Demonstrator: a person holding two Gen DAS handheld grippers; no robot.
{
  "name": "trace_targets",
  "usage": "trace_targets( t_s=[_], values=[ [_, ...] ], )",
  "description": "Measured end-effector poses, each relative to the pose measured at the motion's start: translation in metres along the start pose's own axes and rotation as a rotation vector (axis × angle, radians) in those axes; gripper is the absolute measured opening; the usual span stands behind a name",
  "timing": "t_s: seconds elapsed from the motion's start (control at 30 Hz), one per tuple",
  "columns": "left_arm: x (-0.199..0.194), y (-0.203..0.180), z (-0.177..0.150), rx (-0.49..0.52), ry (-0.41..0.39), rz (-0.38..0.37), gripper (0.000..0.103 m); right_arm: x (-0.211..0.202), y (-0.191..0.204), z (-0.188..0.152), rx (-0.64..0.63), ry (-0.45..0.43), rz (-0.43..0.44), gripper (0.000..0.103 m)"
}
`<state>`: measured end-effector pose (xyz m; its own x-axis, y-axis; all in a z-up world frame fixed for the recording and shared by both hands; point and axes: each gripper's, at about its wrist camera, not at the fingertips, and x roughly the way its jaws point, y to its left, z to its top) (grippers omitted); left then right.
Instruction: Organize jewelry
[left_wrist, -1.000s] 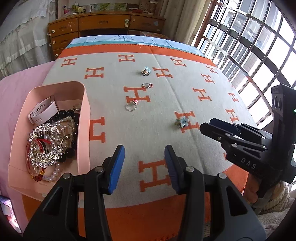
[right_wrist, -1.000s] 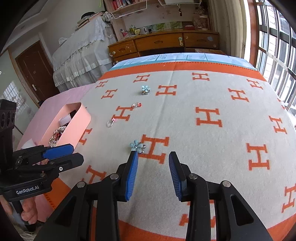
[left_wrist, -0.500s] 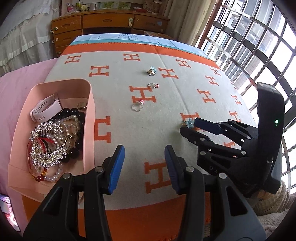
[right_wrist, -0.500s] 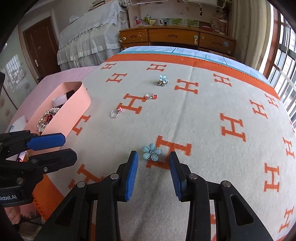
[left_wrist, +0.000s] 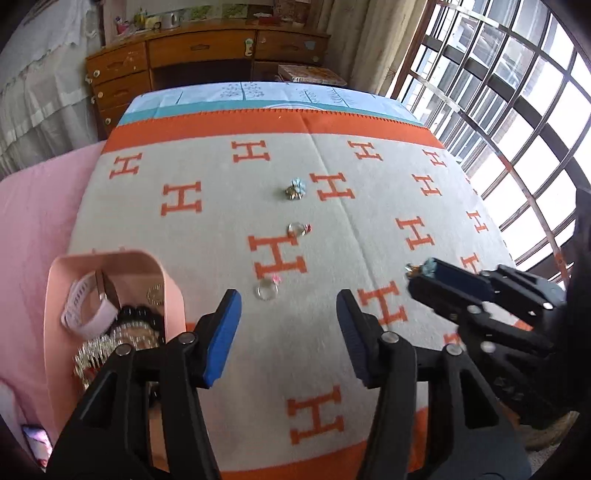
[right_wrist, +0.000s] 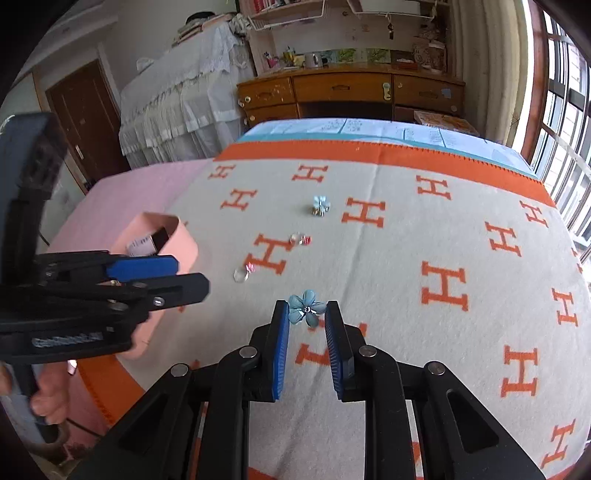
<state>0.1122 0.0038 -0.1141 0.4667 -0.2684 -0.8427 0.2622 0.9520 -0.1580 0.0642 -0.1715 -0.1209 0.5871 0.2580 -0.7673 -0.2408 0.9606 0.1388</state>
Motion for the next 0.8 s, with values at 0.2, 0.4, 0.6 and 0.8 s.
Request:
trace_targets(
  t_s=[0.2,0.4,0.6,0.8],
  values=[
    [0.044,0.001,0.049,0.054,0.089,0.034,0.053,-0.023,-0.020,0.037,0.011,-0.067,0.004,0.019],
    [0.079,0.001,0.083,0.100,0.125,0.044,0.053,-0.022,-0.041,0.054,0.045,-0.083,0.020,0.019],
    [0.110,-0.019,0.093,0.231,0.150,0.067,0.028,-0.005,-0.060,0.052,0.099,-0.054,0.046,0.019],
    [0.127,-0.032,0.092,0.306,0.147,0.075,0.026,0.004,-0.074,0.046,0.121,-0.048,0.057,0.019]
  ],
)
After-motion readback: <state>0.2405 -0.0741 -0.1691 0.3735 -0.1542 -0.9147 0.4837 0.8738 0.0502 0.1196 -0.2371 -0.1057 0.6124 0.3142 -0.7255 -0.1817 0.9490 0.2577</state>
